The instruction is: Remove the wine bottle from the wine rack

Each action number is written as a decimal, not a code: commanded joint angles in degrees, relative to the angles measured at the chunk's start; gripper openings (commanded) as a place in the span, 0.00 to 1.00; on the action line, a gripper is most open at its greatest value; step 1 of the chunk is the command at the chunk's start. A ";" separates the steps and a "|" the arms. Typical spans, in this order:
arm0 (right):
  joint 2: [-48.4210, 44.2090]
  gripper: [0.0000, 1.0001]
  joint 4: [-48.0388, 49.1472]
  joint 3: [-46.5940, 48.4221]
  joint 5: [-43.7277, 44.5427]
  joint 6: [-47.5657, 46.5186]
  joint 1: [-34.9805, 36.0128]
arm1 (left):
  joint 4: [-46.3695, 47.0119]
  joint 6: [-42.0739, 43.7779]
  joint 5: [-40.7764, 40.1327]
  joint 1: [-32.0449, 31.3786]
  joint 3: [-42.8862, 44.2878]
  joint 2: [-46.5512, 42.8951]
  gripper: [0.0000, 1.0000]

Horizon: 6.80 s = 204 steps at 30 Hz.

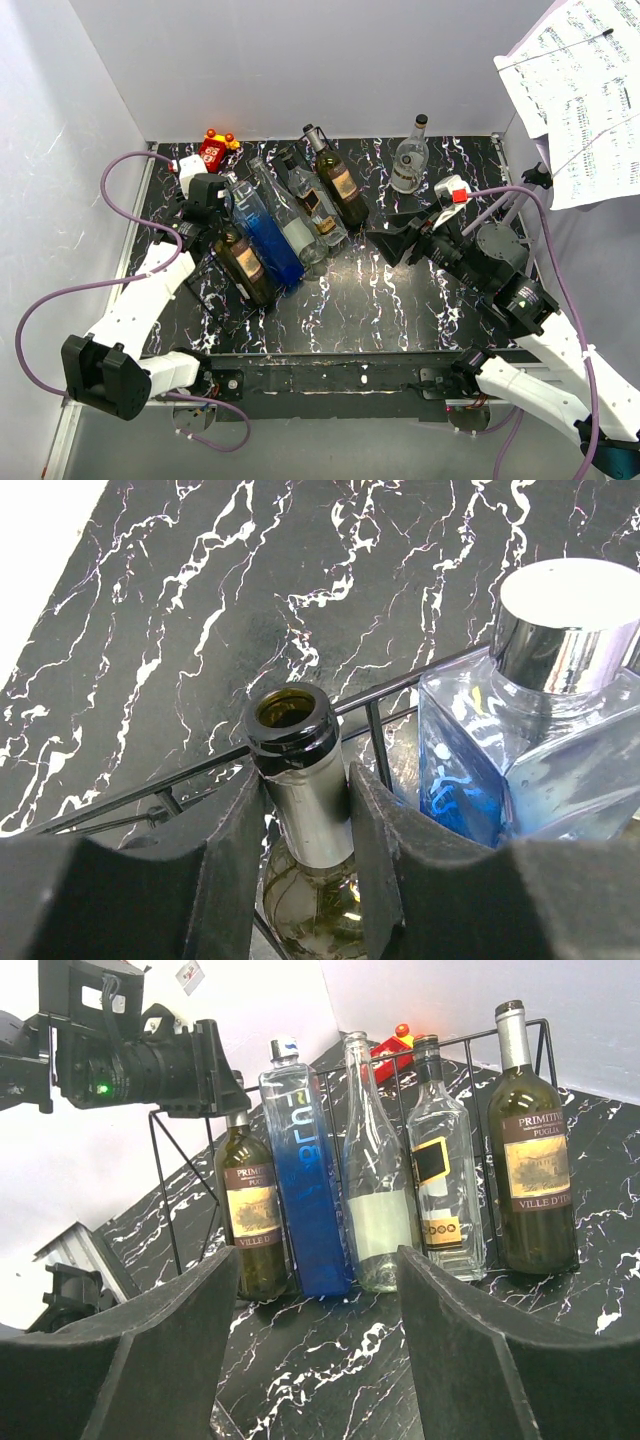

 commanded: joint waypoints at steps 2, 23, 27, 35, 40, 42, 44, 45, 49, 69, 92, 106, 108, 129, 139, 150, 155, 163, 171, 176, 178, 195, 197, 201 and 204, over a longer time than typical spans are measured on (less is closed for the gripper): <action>-0.21 0.72 1.78 2.62 -0.84 0.91 0.22 | 2.49 3.45 0.01 -0.02 -0.15 -2.45 0.03; -3.20 0.74 -0.68 2.09 6.64 -6.03 0.22 | 2.41 12.59 34.71 -0.46 -2.69 -26.89 0.00; -3.29 0.74 -1.65 2.53 5.76 -5.85 0.22 | 0.04 14.97 41.74 -0.72 -2.00 -27.94 0.00; -5.04 0.74 -2.09 0.95 7.16 -4.72 0.22 | 2.13 16.47 55.20 -2.74 -4.10 -29.53 0.00; -6.01 0.74 -2.88 0.51 8.57 -4.27 0.22 | 6.96 16.02 51.81 -12.21 -3.75 -25.76 0.00; -6.10 0.74 -3.40 0.51 8.92 -4.45 0.22 | 10.21 16.55 46.88 -18.01 -3.40 -23.39 0.00; -6.28 0.74 -4.28 0.51 9.62 -4.71 0.22 | 13.11 16.82 45.20 -21.45 -2.61 -19.71 0.00; -6.36 0.74 -4.81 0.60 10.23 -4.71 0.22 | 14.69 16.82 45.28 -22.77 -1.82 -16.90 0.00; -8.21 0.75 -5.52 -0.28 11.91 -4.97 0.22 | 21.02 17.69 44.67 -26.03 -0.59 -10.73 0.00; -5.58 0.78 -2.62 -4.32 -12.87 -4.63 0.22 | 26.40 20.07 46.51 -32.01 -2.96 -6.41 0.30; 4.35 0.76 6.00 -5.82 -18.06 0.56 1.53 | 12.97 8.83 17.53 -32.01 4.06 -10.90 0.98; 12.09 0.25 6.96 -2.22 -1.13 -1.81 6.02 | 7.06 21.65 -9.03 -31.66 -6.46 -21.87 0.98; 11.83 0.08 7.22 -1.43 5.54 -3.56 6.02 | 7.67 22.27 -9.91 -31.57 -10.50 -24.68 0.98; 32.03 0.01 30.06 10.79 29.76 -24.05 -22.89 | 12.07 25.78 -7.72 -31.66 -18.60 -32.87 0.98; 40.74 0.01 32.64 16.32 33.09 -22.83 -27.81 | 11.72 25.61 -6.58 -31.75 -18.43 -31.73 0.98; 40.74 0.15 28.76 15.19 32.04 -17.19 -30.89 | 11.11 25.61 -8.16 -31.75 -18.16 -31.11 0.98; 41.09 0.18 27.45 14.83 31.25 -14.56 -31.42 | 10.93 25.61 -8.42 -31.75 -18.25 -31.11 0.98; 39.60 0.45 25.25 14.75 30.46 -14.38 -31.51 | 9.96 23.15 -9.04 -31.75 -17.73 -29.80 0.98; 34.69 0.58 16.55 16.33 28.09 -11.57 -31.51 | 7.60 16.31 -12.28 -31.75 -15.01 -26.38 0.98; 31.17 0.62 11.19 16.94 25.54 -10.25 -30.89 | -1.09 7.35 -13.00 -27.90 -7.72 -20.05 0.98; 29.76 0.64 9.00 16.94 25.44 -9.99 -30.37 | -2.78 4.52 -7.05 -22.20 -5.69 -18.46 0.98; 12.89 0.60 2.40 6.49 8.31 -5.85 -20.80 | -2.16 -5.15 8.90 -1.17 8.54 -5.38 0.84; 12.01 0.60 1.52 6.05 8.39 -6.38 -18.95 | -4.09 -6.29 6.62 -1.08 11.96 -1.77 0.84; 10.25 0.60 1.69 3.86 8.66 -6.30 -16.48 | -4.10 -8.14 4.15 -0.99 14.70 3.42 0.85; 9.63 0.60 1.78 2.71 8.31 -6.56 -15.78 | -3.92 -9.81 3.88 -0.99 15.76 5.36 0.83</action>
